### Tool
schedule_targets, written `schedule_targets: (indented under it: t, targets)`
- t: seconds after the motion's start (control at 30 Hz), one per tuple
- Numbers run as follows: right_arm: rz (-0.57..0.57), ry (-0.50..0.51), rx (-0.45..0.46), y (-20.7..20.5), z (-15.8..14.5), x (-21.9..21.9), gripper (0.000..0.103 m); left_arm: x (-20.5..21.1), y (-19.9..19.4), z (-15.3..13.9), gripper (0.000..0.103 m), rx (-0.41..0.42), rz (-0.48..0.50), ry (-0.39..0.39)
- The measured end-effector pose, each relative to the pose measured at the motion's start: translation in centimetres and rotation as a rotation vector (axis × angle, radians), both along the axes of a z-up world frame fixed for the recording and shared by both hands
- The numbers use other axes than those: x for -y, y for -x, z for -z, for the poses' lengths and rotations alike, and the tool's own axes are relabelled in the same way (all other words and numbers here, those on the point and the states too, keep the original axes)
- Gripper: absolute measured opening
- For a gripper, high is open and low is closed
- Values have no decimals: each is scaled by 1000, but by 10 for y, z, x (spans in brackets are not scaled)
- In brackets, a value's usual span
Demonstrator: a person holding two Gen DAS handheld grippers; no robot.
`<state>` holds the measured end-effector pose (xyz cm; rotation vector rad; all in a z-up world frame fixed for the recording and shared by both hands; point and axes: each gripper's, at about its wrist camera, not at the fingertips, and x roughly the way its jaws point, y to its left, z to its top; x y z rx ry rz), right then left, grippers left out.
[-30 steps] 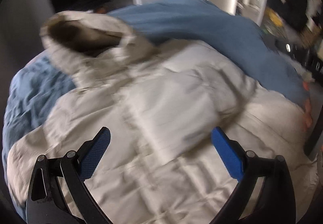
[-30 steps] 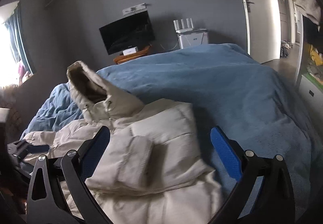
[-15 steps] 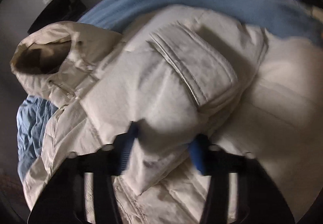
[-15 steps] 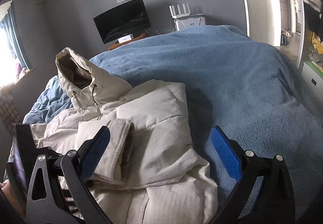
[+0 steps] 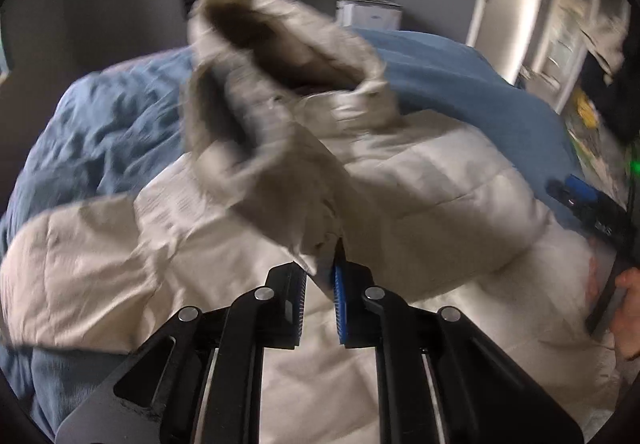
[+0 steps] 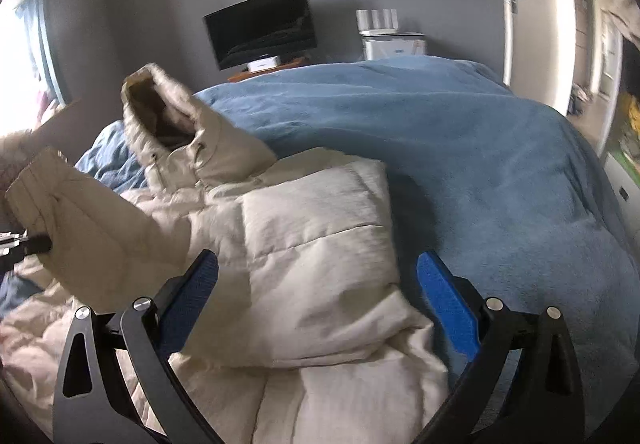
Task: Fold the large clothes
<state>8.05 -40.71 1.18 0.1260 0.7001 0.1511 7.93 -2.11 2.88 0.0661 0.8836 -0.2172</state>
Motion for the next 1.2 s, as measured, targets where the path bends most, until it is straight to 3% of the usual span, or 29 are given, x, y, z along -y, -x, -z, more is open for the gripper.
schedule_targets:
  t: [0.17, 0.27, 0.37, 0.43, 0.5, 0.57, 0.67, 0.83, 1.0, 1.2]
  targets:
    - [-102, 5, -50, -4, 13, -15, 95, -35, -1, 37, 12, -112, -83, 106]
    - [-145, 14, -114, -10, 25, -24, 95, -50, -9, 67, 13, -223, -129, 153]
    - [-156, 52, -179, -16, 37, -33, 95, -58, -11, 86, 21, -288, -146, 173]
    - [-145, 81, -213, -19, 44, -36, 95, -63, -10, 84, 31, -277, -169, 179]
    - [-143, 85, -203, -17, 43, -37, 95, -68, -2, 71, 71, -213, -220, 134]
    - [-142, 81, -181, -12, 39, -36, 96, -73, 8, 55, 77, -119, -230, 147]
    - [-131, 98, -185, -11, 39, -36, 95, -71, 11, 43, 77, -51, -194, 145]
    - [-120, 143, -272, -24, 55, -42, 96, -45, -3, 68, 77, -137, -76, 124]
    - [-110, 184, -371, -36, 78, -47, 96, -37, -21, 104, 78, -235, -60, 58]
    - [-107, 208, -392, -38, 88, -52, 96, -30, -17, 110, 85, -219, -36, 2]
